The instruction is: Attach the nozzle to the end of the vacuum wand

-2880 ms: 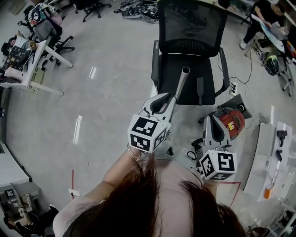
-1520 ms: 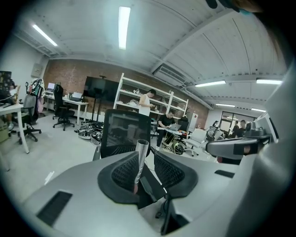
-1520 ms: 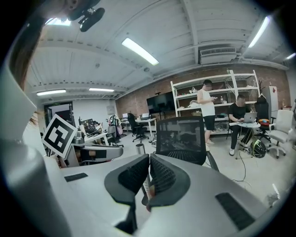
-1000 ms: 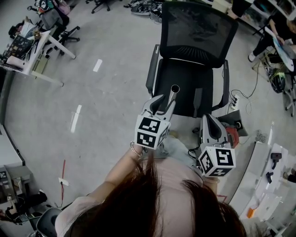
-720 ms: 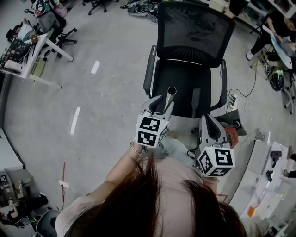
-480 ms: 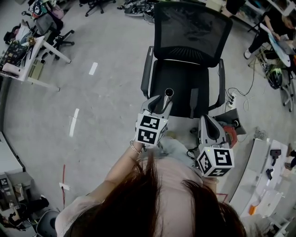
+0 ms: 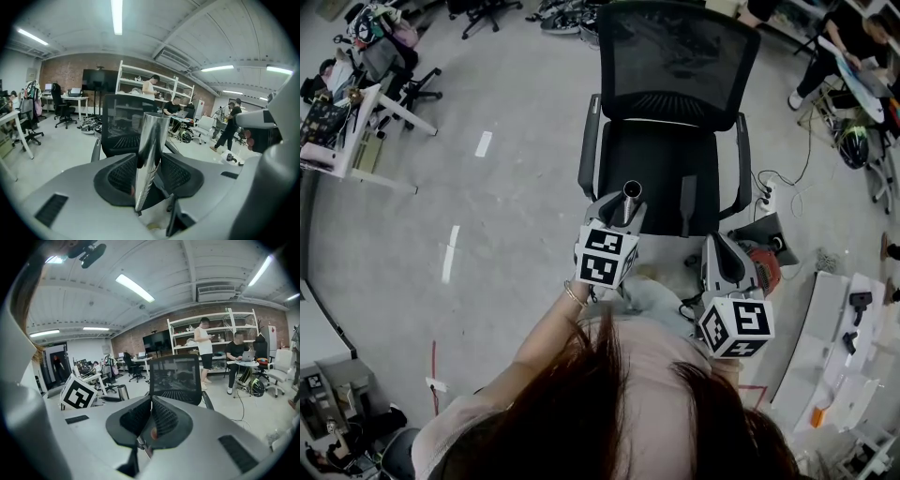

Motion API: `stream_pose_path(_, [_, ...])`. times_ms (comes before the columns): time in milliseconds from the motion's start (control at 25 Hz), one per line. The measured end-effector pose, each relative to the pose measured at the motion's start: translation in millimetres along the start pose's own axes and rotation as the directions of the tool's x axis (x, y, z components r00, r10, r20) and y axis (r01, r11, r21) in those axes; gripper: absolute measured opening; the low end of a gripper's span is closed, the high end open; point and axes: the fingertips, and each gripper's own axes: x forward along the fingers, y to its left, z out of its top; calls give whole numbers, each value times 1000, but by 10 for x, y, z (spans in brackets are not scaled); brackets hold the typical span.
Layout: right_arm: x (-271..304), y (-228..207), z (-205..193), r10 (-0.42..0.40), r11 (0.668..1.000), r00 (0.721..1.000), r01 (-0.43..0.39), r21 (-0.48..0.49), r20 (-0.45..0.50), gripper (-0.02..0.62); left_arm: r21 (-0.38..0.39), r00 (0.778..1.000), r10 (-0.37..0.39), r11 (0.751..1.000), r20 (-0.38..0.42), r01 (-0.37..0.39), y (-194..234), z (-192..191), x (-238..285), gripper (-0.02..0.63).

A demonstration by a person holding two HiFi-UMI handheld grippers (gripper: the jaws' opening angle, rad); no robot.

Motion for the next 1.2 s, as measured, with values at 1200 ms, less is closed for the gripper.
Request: stream_pose_path(1200, [251, -584, -274, 30, 998, 995, -24, 61, -91, 26, 61, 996, 91, 994, 10, -91, 10, 24, 259, 155])
